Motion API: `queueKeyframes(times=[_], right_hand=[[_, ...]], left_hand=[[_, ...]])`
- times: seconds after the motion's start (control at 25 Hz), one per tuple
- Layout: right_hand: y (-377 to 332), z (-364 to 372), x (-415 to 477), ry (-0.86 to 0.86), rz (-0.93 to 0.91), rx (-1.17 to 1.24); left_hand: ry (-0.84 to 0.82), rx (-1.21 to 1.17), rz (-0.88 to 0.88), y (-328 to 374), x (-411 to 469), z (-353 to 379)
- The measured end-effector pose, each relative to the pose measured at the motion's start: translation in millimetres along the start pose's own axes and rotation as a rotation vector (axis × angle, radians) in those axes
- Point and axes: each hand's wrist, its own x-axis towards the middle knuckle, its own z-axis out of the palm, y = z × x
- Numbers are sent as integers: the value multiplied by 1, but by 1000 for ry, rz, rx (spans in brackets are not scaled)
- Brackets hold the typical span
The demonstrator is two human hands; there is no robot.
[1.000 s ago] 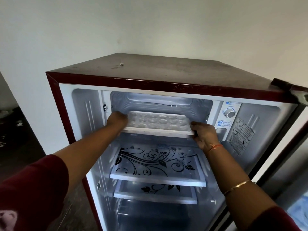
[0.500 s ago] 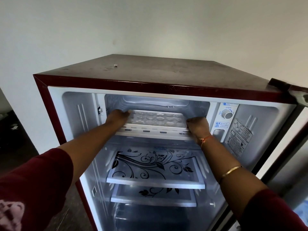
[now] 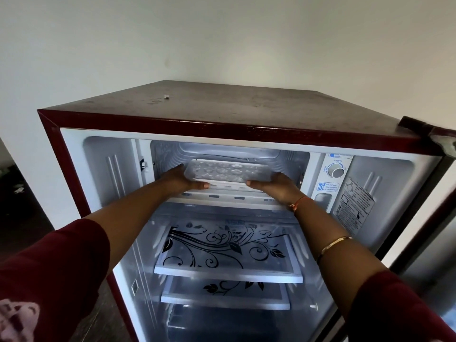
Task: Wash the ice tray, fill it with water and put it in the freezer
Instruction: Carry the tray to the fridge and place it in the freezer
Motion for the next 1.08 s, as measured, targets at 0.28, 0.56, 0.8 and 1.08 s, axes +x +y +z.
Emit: queueKeyframes(times=[0.28,0.56,0.8,1.08], right_hand=[[9,4,19,47,-46,-116],[12,2,27,21,-151,-183],[14,4,38,29,-98,-230],[13,7,45,51,-100,-322]], left_hand=[[57,-13,-86,-9,13,1],[115,61,-151,-16,28,9],[120,103,-159,-9,30,9],[67,165,-208,-6,42,9]])
